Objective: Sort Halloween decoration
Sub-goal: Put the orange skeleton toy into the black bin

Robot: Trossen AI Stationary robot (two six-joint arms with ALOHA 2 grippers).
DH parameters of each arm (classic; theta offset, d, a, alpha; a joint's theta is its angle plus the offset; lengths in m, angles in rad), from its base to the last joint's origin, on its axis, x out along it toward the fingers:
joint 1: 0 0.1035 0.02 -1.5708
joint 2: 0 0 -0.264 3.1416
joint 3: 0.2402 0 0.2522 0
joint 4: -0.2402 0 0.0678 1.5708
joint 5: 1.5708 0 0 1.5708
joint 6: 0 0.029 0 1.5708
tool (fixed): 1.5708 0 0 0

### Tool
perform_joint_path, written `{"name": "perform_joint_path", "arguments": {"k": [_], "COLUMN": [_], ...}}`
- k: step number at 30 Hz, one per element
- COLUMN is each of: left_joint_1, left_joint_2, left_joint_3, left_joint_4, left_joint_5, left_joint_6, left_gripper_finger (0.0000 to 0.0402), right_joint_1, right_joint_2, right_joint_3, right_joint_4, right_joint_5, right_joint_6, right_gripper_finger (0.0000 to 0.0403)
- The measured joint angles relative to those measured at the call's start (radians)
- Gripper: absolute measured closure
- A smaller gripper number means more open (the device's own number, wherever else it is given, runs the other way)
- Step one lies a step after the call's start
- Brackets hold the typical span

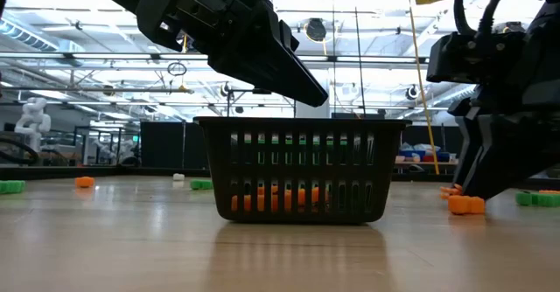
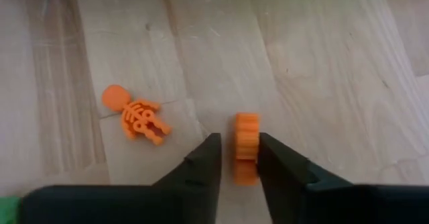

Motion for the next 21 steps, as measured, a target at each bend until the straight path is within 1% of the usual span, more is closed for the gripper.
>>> {"name": "perform_joint_path", "arguments": {"k": [4,5,11,21], "left_joint_1": [0.0,0.0,-0.002,-0.005], "left_joint_2": [0.0,0.0,0.0,0.0], "left_joint_3": [0.0,0.0,0.001,0.001], "left_joint_4": [0.016,0.025,0.023,0.014], "left_joint_5": [0.0,0.0,0.0,0.0], "left_joint_6": [0.0,-0.001,-0.001,-0.003], "left_gripper_finger": [0.0391,0.0391,0.0391,0.0391], "right_joint_1": [0.0,0.0,0.005,0.061], "right_joint_2": [0.0,0.0,-0.013,-0.107], "right_joint_3": [0.0,0.0,-0.002,-0.002], "right_joint_4": [-0.001,-0.001,0.009,0.026], "right_joint_5": [0.003,0.005,0.016,0.14], "right_joint_6": [-0.02,-0.022,-0.03,-0.075], "right_gripper_finger": [0.0383,0.0391,0.0393,0.04]}}
